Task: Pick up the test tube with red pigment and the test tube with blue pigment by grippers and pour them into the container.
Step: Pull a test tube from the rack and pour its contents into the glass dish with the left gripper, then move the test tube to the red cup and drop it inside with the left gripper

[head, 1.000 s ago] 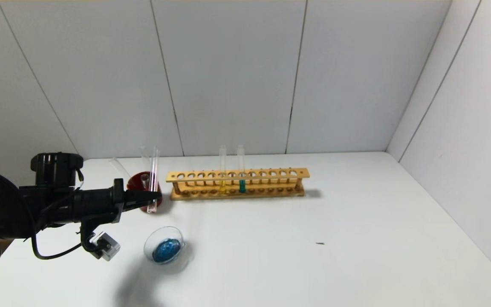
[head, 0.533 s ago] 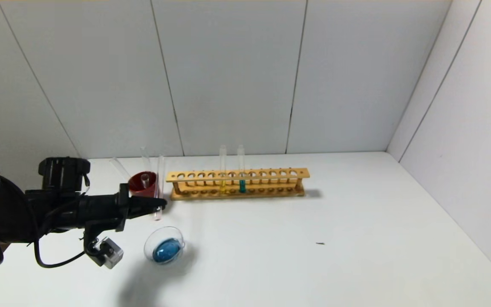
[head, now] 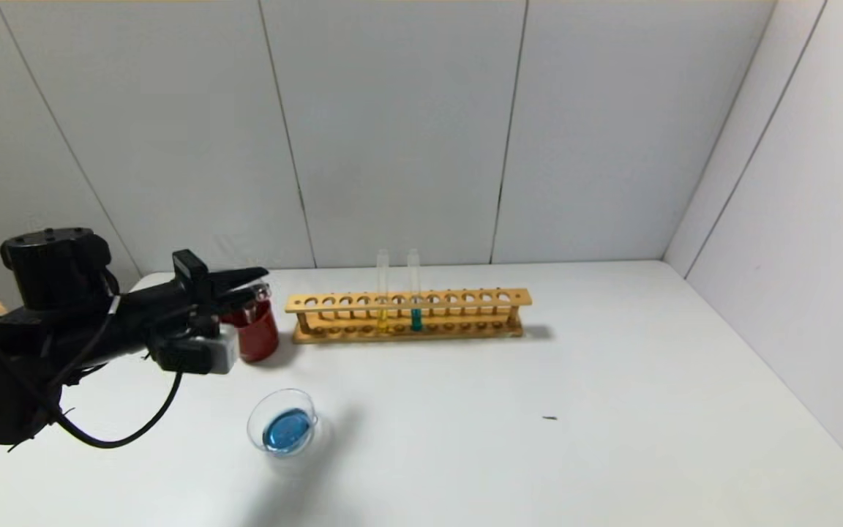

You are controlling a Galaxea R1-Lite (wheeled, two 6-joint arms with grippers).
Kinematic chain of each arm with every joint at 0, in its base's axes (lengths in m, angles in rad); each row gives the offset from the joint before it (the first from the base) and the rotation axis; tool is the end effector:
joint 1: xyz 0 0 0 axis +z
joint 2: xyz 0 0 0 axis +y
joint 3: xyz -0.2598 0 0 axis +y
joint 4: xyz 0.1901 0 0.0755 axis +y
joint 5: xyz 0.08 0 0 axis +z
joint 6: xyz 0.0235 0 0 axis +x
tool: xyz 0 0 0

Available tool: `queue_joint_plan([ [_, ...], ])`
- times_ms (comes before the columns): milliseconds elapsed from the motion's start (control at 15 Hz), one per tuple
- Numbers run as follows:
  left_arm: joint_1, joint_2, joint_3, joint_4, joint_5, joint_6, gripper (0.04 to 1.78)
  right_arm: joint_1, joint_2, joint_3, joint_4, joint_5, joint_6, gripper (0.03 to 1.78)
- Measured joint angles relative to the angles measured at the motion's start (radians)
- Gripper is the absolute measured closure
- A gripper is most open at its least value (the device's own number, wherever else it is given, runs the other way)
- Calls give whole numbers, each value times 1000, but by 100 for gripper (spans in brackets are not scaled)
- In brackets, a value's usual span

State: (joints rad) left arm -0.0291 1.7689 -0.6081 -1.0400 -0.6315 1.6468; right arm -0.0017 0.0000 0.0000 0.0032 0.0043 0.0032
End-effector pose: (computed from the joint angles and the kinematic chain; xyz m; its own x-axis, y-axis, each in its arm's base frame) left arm 0.2939 -0.0224 0.0985 0.7837 -0.6134 -0.0973 0.0738 -0.0635 0.9952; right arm 0.0338 0.0000 0.0752 1.0000 0.0026 -0.0032 -0.0026 1.0000 0.0032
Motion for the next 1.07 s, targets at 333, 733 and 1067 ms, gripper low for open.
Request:
queue_joint_plan([
  [333,-212,-52,-7,-187,524,-499,152,0,0,0,0,0,0,6],
  [733,-274,-7,-114,-276,1061,-1070,152,0,0,0,0,0,0,6],
  [1067,-241,56,-95,-235,1123,-1332,152,0,0,0,0,0,0,6],
])
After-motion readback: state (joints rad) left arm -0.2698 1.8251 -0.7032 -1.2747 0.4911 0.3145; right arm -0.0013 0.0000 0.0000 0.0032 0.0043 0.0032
